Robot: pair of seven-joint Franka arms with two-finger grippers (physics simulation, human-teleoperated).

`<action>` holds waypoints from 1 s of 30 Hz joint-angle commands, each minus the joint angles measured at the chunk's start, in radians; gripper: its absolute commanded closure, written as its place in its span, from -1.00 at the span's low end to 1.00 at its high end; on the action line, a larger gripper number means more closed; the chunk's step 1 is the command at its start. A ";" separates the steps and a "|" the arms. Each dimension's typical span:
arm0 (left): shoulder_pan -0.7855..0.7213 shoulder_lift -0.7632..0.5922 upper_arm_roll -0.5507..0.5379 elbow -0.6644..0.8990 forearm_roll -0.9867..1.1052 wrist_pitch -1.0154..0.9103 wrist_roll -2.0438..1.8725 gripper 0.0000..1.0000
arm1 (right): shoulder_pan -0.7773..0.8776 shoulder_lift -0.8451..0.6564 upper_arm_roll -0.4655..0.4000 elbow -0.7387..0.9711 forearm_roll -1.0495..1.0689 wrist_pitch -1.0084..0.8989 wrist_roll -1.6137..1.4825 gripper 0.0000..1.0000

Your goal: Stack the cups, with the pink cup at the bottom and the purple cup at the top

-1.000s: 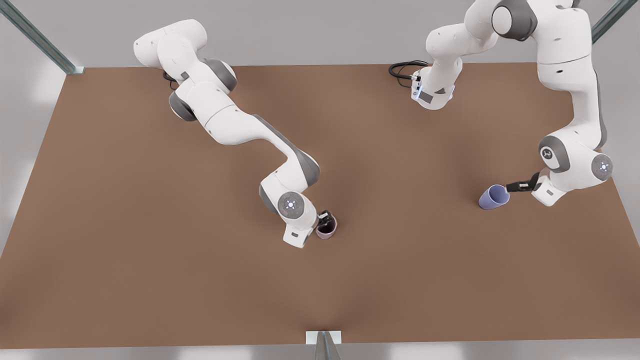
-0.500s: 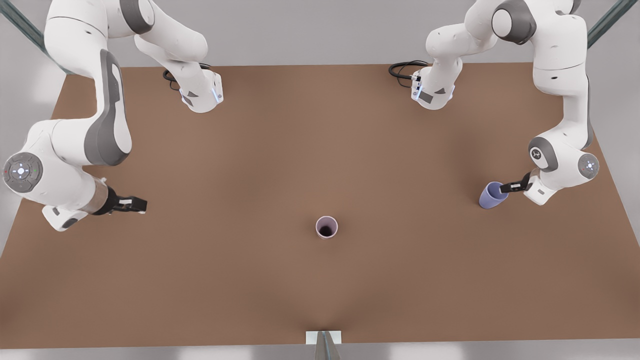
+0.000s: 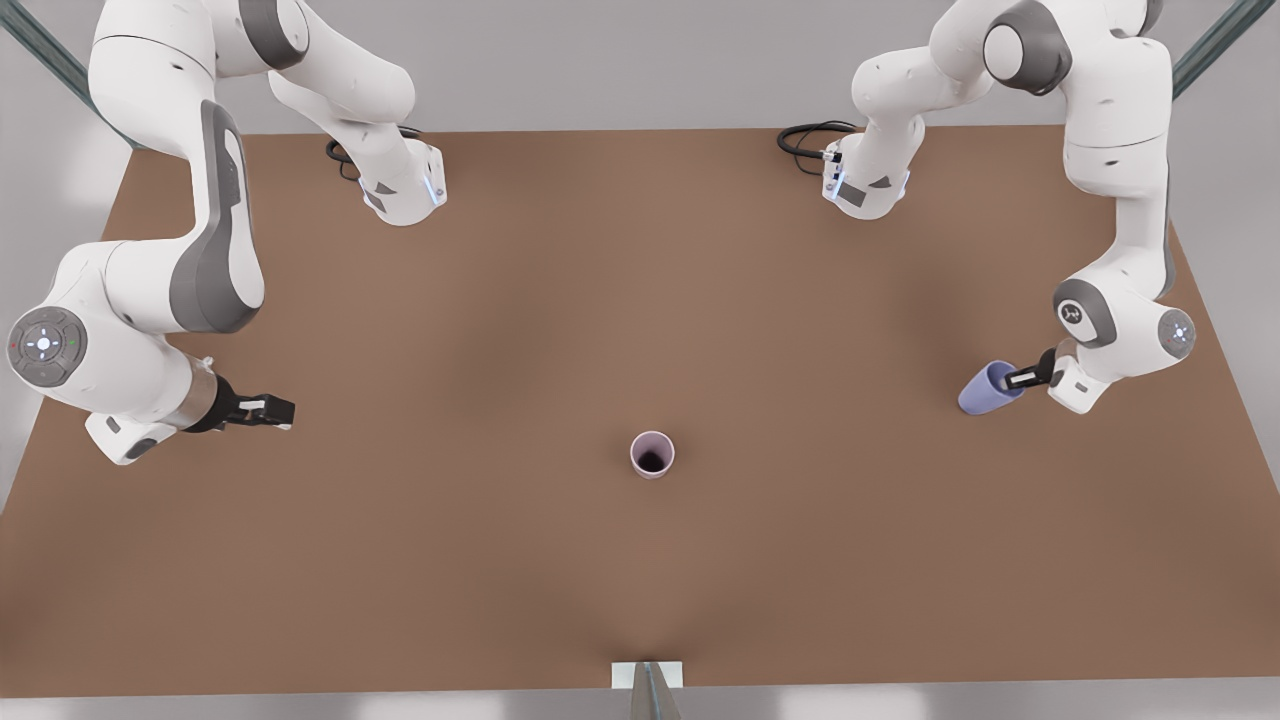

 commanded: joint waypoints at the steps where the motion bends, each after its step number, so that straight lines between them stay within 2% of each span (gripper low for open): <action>1: -0.001 0.000 0.000 0.000 0.008 -0.002 -0.001 0.57 | 0.000 0.000 0.000 0.000 0.000 0.000 0.000 -1.00; 6: -0.003 -0.014 -0.021 0.005 0.011 -0.018 0.013 0.57 | 0.001 0.003 0.000 0.002 0.002 0.000 -0.002 -1.00; 8: -0.038 -0.078 -0.040 0.024 0.015 -0.095 0.010 0.57 | 0.000 0.005 0.000 0.002 0.002 0.000 -0.003 -1.00; 9: -0.084 -0.113 -0.040 0.060 0.017 -0.169 0.002 0.57 | 0.000 0.005 0.000 0.002 0.002 0.000 -0.003 -1.00; 11: -0.174 -0.172 -0.038 0.081 0.015 -0.195 -0.044 0.57 | 0.000 0.005 0.000 0.002 0.002 0.000 -0.003 -1.00; 13: -0.292 -0.209 -0.040 0.112 0.011 -0.215 -0.209 0.57 | -0.002 0.005 0.000 0.002 0.003 0.000 -0.005 -1.00; 14: -0.399 -0.195 -0.040 0.178 0.012 -0.264 -0.390 0.57 | -0.002 0.005 0.000 0.002 0.003 0.000 -0.005 -1.00; 15: -0.433 -0.189 -0.046 0.228 0.014 -0.319 -0.481 0.57 | -0.002 0.005 0.000 0.002 0.003 -0.001 -0.005 -1.00; 17: -0.452 -0.133 -0.144 0.376 0.030 -0.413 -0.703 0.57 | -0.003 0.006 0.000 0.002 0.003 0.000 -0.006 -1.00; 18: -0.493 -0.114 -0.147 0.419 0.032 -0.423 -0.804 0.57 | -0.003 0.006 0.000 0.002 0.003 0.000 -0.006 -1.00; 21: -0.680 0.055 -0.147 0.683 0.027 -0.476 -1.228 0.57 | -0.005 0.006 0.000 0.002 0.003 -0.001 -0.006 -1.00; 24: -0.774 0.179 -0.147 0.845 0.017 -0.456 -1.343 0.57 | -0.005 0.006 0.000 0.002 0.003 -0.001 -0.006 -1.00; 26: -0.805 0.239 -0.147 0.914 -0.032 -0.446 -1.375 0.57 | -0.005 0.006 0.000 0.002 0.003 -0.003 -0.006 -1.00; 30: -0.834 0.291 -0.141 0.948 -0.106 -0.391 -1.421 0.57 | -0.006 0.006 0.000 0.002 0.003 -0.003 -0.006 -1.00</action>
